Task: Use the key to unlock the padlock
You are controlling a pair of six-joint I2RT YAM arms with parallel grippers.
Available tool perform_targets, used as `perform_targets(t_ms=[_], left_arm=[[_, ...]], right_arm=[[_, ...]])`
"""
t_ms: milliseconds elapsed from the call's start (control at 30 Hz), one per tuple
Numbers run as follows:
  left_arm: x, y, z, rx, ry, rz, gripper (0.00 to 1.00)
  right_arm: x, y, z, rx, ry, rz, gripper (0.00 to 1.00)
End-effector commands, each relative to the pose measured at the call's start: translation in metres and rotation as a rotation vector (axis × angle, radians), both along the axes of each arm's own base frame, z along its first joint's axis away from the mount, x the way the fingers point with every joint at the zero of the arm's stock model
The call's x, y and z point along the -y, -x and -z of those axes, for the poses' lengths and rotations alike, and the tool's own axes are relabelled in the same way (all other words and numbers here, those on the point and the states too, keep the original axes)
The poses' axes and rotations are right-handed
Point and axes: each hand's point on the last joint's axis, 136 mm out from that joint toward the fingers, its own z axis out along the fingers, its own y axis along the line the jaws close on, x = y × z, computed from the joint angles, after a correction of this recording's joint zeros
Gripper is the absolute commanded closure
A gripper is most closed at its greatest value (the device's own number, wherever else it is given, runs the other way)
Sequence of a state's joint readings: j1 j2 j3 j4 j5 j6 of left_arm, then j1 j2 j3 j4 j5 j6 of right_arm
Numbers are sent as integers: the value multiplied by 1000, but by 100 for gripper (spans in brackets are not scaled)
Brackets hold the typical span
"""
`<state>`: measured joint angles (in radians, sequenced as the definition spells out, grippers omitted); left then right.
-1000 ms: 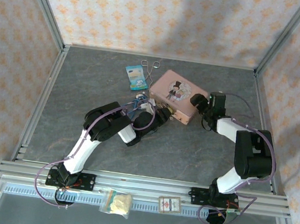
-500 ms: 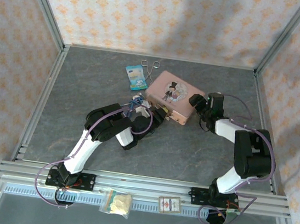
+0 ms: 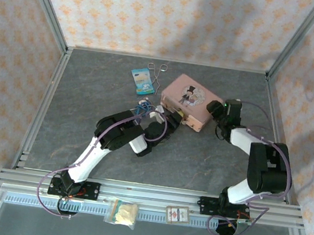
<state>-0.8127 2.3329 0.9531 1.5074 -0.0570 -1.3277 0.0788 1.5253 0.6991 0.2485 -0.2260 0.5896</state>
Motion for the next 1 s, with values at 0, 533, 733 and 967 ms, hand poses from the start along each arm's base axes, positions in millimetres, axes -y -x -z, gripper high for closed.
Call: perform_targets(t_ms=[0, 533, 733, 967], left_arm=[[5, -5, -41, 113, 112, -9, 100], [30, -3, -28, 95, 60, 32, 100], [28, -6, -20, 87, 64, 13, 100], [7, -8, -7, 69, 93, -77, 100]], right_arm=[[50, 39, 30, -170, 159, 126, 27], [-48, -29, -82, 53, 295, -228, 24], [-75, -42, -40, -19, 279, -265, 28], [-64, -25, 22, -187, 241, -178, 30]])
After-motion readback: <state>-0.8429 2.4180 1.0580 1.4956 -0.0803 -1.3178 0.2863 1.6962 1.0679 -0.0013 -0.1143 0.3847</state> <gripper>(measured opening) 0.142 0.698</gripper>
